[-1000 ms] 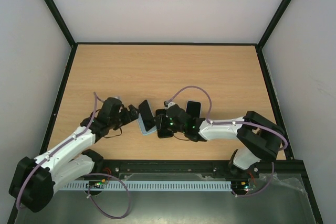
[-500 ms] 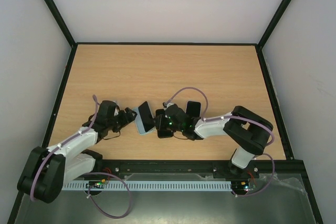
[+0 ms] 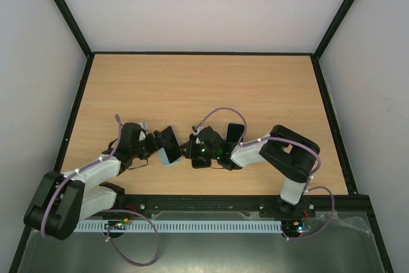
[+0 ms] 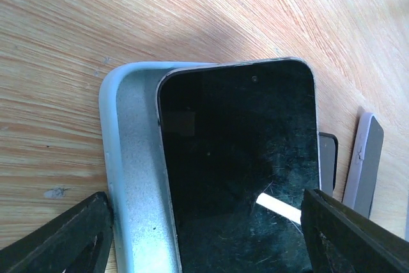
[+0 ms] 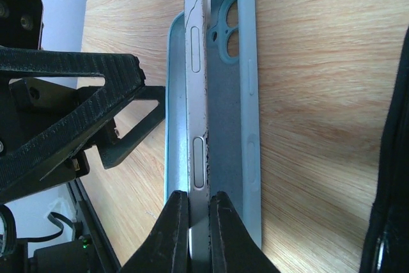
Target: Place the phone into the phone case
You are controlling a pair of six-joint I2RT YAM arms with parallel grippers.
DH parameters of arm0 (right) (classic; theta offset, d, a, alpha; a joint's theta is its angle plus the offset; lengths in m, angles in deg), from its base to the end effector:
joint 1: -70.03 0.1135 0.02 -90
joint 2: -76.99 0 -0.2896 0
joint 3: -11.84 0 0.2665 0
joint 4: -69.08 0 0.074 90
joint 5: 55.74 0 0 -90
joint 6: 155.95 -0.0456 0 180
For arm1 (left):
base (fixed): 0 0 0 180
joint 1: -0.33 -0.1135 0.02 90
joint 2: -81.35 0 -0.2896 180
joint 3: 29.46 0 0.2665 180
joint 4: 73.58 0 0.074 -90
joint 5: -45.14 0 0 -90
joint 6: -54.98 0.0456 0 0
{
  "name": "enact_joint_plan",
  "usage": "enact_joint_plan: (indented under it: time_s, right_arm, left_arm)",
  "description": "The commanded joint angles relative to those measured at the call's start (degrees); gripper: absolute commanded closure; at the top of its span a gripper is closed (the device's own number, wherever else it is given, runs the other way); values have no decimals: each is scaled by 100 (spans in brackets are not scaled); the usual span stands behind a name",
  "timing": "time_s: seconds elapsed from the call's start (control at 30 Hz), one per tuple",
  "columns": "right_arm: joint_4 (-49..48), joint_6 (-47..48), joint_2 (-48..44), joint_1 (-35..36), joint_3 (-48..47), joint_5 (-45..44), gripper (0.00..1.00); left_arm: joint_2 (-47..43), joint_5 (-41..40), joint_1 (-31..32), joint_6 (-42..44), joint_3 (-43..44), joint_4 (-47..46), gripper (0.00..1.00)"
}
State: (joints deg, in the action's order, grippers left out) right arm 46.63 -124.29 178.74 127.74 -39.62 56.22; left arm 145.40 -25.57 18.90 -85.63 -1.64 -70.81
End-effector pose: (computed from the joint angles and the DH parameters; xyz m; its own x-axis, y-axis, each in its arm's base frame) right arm 0.1737 0.3067 0.1377 -0.9486 -0.0234 -0.3155 -0.2919 0.4494 0.8443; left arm 0.1840 -0.0777 0.1427 -0.7990 -0.5011 -0.3325 -0.1159 0.6708 -0.7325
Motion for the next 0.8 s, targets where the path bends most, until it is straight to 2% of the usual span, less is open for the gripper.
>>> enact_joint_plan:
  time_s: [0.0, 0.2, 0.57, 0.67, 0.77]
  right_arm:
    - [-28, -388, 287, 37, -39, 192, 98]
    - [-183, -582, 618, 152, -177, 333, 98]
    - [192, -404, 872, 383, -497, 391, 97]
    - [579, -216, 713, 381, -509, 99, 93]
    - [930, -110, 522, 361, -509, -225, 85]
  left_arm:
    - [-91, 330, -26, -259, -272, -155, 20]
    - [-193, 585, -20, -620, -618, -654, 20]
    - [-147, 573, -17, -563, -531, -537, 24]
    - [-217, 453, -20, -548, -421, -213, 27]
    - [-321, 320, -20, -530, -337, 40, 29]
